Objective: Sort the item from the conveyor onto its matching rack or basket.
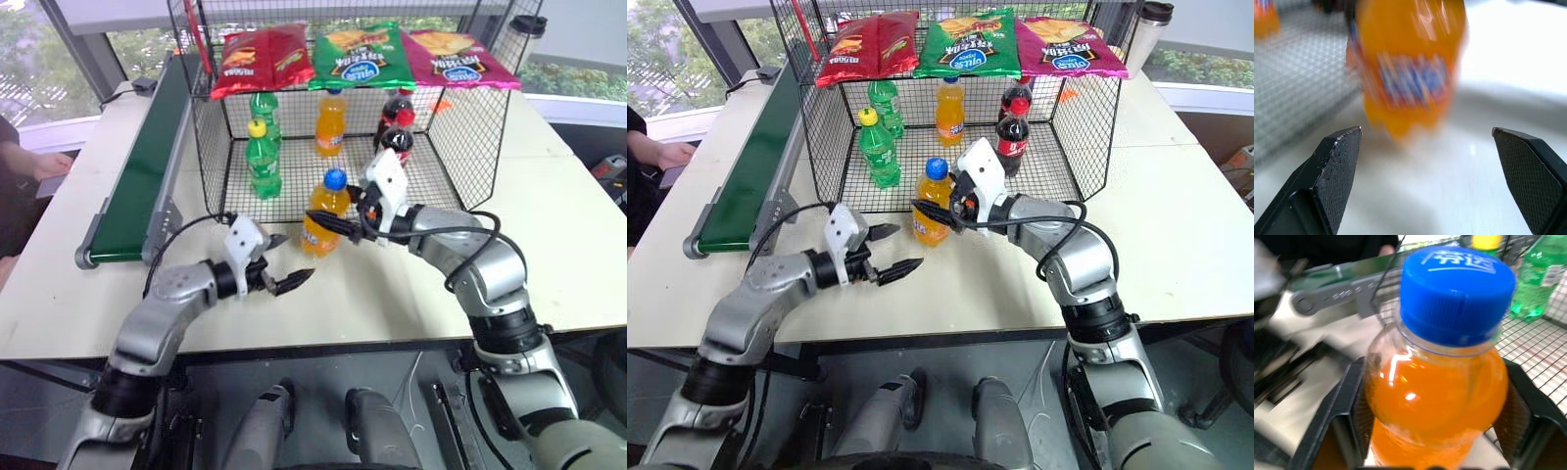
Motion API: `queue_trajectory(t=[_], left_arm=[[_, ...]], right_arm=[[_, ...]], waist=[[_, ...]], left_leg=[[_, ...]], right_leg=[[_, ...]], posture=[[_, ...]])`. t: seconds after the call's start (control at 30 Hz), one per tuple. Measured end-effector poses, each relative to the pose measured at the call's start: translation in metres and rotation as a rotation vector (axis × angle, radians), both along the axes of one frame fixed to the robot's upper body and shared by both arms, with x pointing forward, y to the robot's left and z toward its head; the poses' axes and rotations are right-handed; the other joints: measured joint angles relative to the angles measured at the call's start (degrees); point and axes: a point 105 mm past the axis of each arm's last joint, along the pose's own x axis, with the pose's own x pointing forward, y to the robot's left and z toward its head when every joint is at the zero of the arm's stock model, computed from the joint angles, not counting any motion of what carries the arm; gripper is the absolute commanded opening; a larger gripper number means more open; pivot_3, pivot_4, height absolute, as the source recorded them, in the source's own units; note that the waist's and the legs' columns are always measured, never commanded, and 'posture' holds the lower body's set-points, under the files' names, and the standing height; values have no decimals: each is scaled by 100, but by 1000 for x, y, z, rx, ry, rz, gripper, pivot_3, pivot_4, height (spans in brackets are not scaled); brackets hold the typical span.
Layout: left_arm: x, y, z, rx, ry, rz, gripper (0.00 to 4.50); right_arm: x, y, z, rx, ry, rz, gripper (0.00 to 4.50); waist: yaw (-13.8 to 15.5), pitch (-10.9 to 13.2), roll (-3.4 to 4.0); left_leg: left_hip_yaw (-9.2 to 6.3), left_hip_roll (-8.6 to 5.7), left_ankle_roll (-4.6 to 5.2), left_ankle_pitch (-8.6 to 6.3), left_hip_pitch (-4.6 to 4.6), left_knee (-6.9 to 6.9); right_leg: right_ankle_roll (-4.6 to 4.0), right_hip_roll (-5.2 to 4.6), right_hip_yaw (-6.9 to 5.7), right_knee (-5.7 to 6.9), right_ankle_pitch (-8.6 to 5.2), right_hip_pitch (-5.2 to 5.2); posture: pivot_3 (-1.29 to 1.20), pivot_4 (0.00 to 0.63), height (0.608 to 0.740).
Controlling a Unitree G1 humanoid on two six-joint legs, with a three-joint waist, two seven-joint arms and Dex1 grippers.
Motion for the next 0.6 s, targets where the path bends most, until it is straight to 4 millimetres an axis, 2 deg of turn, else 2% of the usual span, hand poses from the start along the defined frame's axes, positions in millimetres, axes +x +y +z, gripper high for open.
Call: queue_trajectory(t=[0.07,0.2,0.33,0.47,0.6], left_arm=[[2,5,5,-6,-23,43,4413],[18,21,20,-14,-102,210,4413],[33,15,28,-108,-133,370,4413],[34,9,20,-125,-116,436,4413],[33,12,12,-109,-104,468,4413]], right_arm=[[8,3,4,17,-20,-33,2579],[27,5,10,42,-50,-112,2579],[51,5,12,57,-79,-203,2579],[73,-1,10,54,-106,-294,2579],[85,-7,2,59,-105,-341,2579]], waist=[[18,0,0],[12,0,0],[6,0,-1],[-6,0,0],[-14,0,0]], left_leg=[[-1,0,-1,0,0,3],[0,-3,-1,0,7,5],[3,-6,-2,2,7,5],[5,-4,6,8,7,2],[4,-1,7,9,9,2]], right_leg=[[0,1,-1,5,0,0],[0,5,-1,11,0,4],[20,7,0,12,11,3],[24,12,1,22,13,-3],[23,17,1,26,13,-4]], posture=[[0,150,738],[0,150,738],[0,150,738],[0,150,738],[0,150,738]])
